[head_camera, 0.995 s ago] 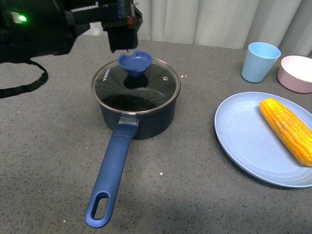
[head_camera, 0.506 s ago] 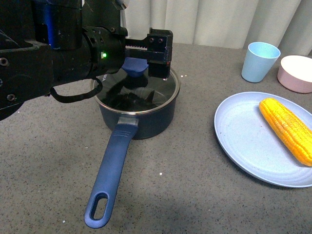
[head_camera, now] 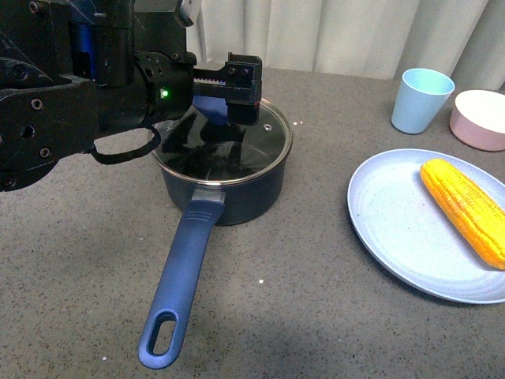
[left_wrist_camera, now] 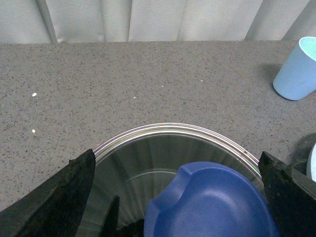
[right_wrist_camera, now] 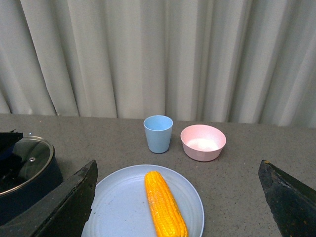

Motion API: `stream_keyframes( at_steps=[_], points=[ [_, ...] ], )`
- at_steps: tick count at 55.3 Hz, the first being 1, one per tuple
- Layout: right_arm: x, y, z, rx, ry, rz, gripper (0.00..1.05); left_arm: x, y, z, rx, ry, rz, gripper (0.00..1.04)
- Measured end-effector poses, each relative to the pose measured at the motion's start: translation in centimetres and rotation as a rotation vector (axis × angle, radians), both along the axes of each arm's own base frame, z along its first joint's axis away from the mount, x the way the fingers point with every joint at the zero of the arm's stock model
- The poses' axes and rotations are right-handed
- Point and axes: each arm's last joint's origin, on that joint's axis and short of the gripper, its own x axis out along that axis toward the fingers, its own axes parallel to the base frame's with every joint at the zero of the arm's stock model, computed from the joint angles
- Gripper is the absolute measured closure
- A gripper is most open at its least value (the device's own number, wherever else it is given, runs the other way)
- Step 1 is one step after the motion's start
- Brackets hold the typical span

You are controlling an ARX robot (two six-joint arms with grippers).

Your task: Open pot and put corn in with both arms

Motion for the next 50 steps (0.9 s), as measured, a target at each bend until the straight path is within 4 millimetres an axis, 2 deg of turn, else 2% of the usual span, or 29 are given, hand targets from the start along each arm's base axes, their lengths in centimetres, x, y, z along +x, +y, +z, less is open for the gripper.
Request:
stream_keyframes(
  at_steps=[33,50],
  points=[
    [0.0,0.0,0.0,0.0,0.0,0.0,0.09,-0.44,-0.75,-0.31,-0.024,0.023,-0.063,0.07],
    [0.0,0.0,0.0,0.0,0.0,0.0,0.09,-0.64,-0.81,-0.79,0.03,0.015,-0.073,0.07]
  ],
)
